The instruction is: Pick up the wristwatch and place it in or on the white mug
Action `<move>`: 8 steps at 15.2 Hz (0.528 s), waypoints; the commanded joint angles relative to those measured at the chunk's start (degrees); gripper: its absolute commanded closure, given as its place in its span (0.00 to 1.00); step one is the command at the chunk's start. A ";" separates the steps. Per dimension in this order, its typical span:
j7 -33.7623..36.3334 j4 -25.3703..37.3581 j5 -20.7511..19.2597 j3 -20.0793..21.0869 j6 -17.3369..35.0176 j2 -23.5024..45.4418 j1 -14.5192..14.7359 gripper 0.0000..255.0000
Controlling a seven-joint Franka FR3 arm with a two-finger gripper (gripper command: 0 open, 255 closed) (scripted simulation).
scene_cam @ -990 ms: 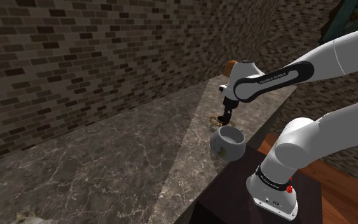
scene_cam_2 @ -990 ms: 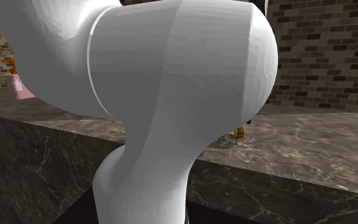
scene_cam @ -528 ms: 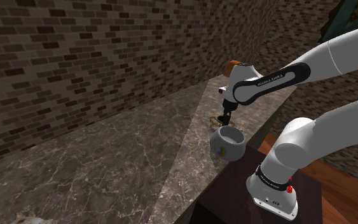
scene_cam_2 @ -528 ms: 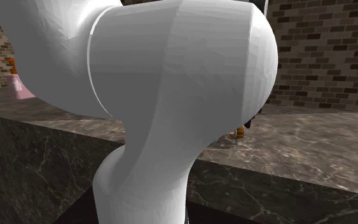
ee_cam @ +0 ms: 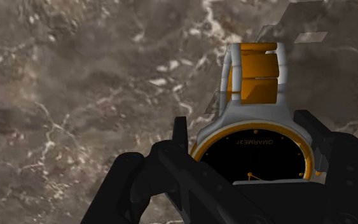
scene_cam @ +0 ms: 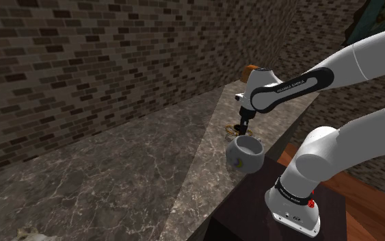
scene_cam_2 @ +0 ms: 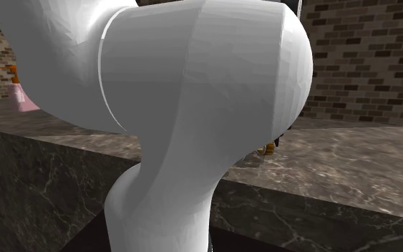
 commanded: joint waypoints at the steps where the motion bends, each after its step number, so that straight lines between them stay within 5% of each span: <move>1: 0.00 -0.01 0.01 0.00 0.03 0.03 0.01 1.00; 8: 0.00 1.50 0.42 0.69 -4.47 -2.99 -0.02 1.00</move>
